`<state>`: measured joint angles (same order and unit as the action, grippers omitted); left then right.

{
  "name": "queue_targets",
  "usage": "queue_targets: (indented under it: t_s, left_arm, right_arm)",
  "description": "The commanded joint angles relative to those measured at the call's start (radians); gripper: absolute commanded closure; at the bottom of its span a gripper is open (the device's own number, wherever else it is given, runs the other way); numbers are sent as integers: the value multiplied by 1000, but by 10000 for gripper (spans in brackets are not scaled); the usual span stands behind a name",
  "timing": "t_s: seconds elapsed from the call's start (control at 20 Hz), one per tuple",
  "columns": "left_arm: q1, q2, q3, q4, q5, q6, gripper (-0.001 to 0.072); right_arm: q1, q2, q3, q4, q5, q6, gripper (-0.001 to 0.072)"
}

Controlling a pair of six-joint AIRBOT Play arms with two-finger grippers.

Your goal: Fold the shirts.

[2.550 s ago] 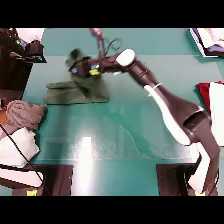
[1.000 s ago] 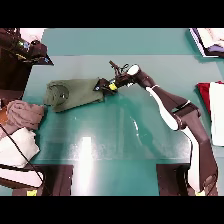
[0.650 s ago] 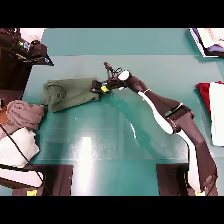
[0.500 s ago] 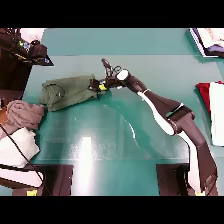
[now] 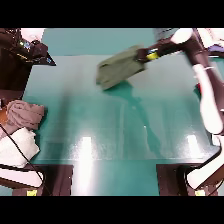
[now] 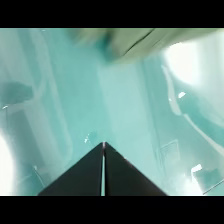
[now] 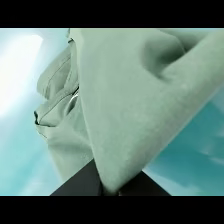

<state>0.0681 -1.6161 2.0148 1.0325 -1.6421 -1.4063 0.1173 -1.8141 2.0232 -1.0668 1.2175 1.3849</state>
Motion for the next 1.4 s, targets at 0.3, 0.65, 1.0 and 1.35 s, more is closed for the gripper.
queue_targets:
  t_s: [0.3,0.65,1.0,1.35]
  left_arm:
    - [-148,1,0,-20,39,-2,684]
    - [-232,1,0,-19,94,-42,684]
    - [-232,1,0,-18,100,-60,684]
    - [-232,1,0,-15,97,-45,684]
  right_arm:
    - [-607,142,0,-172,114,21,695]
    - [-829,140,0,-72,15,14,695]
    - [-885,204,1,44,-18,-23,695]
    - [-892,298,0,-154,158,38,692]
